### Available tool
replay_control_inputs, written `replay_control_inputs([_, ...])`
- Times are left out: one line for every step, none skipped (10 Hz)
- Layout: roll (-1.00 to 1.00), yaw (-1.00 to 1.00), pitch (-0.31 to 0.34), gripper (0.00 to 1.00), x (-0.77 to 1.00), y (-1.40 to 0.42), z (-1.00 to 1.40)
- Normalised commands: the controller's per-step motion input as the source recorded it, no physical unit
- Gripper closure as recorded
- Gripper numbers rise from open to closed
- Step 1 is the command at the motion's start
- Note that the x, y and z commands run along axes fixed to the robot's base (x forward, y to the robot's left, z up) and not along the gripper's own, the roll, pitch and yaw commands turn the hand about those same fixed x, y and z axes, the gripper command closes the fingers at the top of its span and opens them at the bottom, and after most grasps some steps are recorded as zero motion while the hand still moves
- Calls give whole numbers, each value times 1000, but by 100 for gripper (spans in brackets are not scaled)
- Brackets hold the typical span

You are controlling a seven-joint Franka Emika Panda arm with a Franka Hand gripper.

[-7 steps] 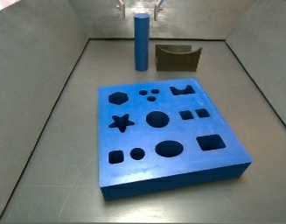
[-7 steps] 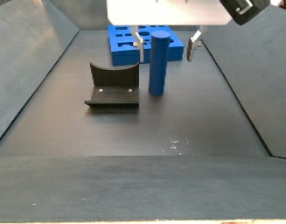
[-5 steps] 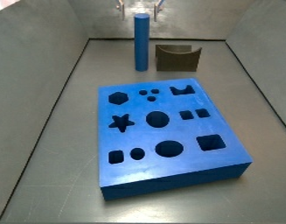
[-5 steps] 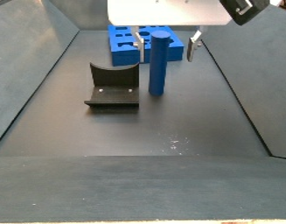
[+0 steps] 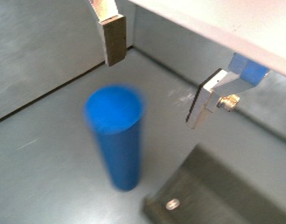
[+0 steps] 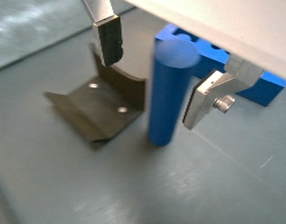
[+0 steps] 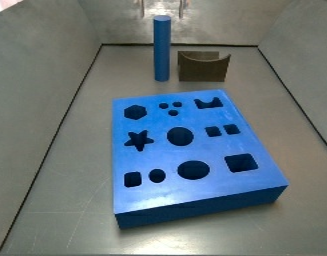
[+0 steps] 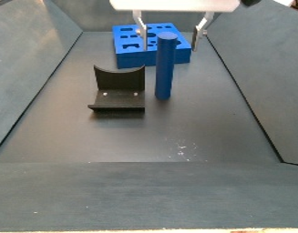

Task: Pick up the round object. Move up. Move to above the board. Insert the round object.
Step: Pick up the round object.

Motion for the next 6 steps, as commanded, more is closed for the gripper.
replay_control_inputs([0,0,0,0,-43,0,0])
replay_control_inputs([0,0,0,0,0,-29,0])
replay_control_inputs([31,-23,0,0,-197,-449,-343])
replay_control_inputs([0,-26,-31,0,-271,-389,-323])
replay_control_inputs([206,3,11,0,0,-34,57])
replay_control_inputs([0,0,0,100,0,0,0])
